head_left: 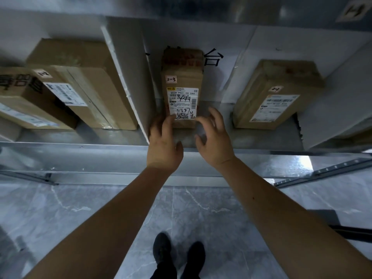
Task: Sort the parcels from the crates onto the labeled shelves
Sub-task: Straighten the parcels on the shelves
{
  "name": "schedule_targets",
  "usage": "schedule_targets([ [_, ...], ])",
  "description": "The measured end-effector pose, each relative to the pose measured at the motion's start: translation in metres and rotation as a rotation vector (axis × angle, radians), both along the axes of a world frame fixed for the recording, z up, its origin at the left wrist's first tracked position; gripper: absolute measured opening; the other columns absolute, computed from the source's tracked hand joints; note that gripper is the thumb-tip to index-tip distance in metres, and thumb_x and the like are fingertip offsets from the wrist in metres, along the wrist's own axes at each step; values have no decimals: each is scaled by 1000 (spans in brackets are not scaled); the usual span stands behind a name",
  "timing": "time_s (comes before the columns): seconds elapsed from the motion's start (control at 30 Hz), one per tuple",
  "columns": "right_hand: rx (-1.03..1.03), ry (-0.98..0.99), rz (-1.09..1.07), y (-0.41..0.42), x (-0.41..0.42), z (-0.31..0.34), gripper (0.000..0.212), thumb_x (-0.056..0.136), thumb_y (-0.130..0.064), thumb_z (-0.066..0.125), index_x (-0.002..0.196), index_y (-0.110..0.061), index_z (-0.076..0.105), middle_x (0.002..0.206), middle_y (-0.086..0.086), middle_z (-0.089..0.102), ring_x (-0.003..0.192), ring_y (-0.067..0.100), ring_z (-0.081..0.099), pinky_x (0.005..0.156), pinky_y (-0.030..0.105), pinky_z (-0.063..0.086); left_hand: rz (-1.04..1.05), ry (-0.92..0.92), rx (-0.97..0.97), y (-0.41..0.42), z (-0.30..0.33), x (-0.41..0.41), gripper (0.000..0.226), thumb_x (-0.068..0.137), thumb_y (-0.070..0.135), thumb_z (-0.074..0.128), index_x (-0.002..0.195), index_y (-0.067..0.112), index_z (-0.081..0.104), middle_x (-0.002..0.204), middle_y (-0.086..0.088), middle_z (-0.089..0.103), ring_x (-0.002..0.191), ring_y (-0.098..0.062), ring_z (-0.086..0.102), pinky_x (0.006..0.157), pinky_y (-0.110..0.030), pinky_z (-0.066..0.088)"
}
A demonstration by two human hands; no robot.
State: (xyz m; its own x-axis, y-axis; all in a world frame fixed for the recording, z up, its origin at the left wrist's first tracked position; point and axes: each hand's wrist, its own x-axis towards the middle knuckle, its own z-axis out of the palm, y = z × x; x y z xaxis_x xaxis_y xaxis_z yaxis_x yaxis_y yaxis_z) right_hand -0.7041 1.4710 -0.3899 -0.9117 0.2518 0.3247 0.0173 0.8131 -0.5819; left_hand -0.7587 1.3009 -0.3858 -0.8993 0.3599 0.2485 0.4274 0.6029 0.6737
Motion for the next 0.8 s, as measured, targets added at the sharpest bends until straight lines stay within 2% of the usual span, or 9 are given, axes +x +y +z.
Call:
schedule_targets([
  [0.17,-13,-140,-34,-5,64,7,54,87,-12,77,137,-16,57,162,14,31,136,34,51,97,45,57,19,-34,-70,-19,9,61,76,86,14,79,148,25,36,160,-9,31,140,-32,44,99,-38,53],
  [0.27,-18,-216,-38,-26,90,16,53,91,-14,73,141,-15,56,161,11,34,143,32,44,107,43,51,56,-59,-96,-43,19,89,69,89,17,77,147,24,41,157,-7,36,141,-28,43,104,-35,49],
  [0.37,-22,-253,-6,-60,100,23,52,95,-19,72,143,-19,54,160,4,37,143,27,41,115,42,45,127,-75,-166,-81,26,104,66,89,21,77,147,24,46,152,-5,44,137,-26,46,104,-40,52],
  [0.57,-98,-259,96,-146,84,41,54,96,-19,70,146,-24,50,163,-1,33,147,24,36,120,43,41,207,-41,-209,-164,35,103,61,88,17,75,145,22,52,149,-7,48,135,-31,46,104,-47,50],
  [0.7,-120,-276,103,-196,61,48,57,98,-20,68,150,-27,45,164,-2,31,149,22,33,122,42,38,251,-52,-196,-203,38,79,60,89,19,74,145,22,52,150,-6,47,136,-30,46,104,-46,49],
  [0.8,-116,-248,81,-226,34,50,60,97,-18,70,150,-28,44,161,-3,32,146,21,37,119,39,41,229,-59,-173,-228,40,47,61,88,20,74,145,22,51,151,-6,46,136,-30,47,105,-47,49],
])
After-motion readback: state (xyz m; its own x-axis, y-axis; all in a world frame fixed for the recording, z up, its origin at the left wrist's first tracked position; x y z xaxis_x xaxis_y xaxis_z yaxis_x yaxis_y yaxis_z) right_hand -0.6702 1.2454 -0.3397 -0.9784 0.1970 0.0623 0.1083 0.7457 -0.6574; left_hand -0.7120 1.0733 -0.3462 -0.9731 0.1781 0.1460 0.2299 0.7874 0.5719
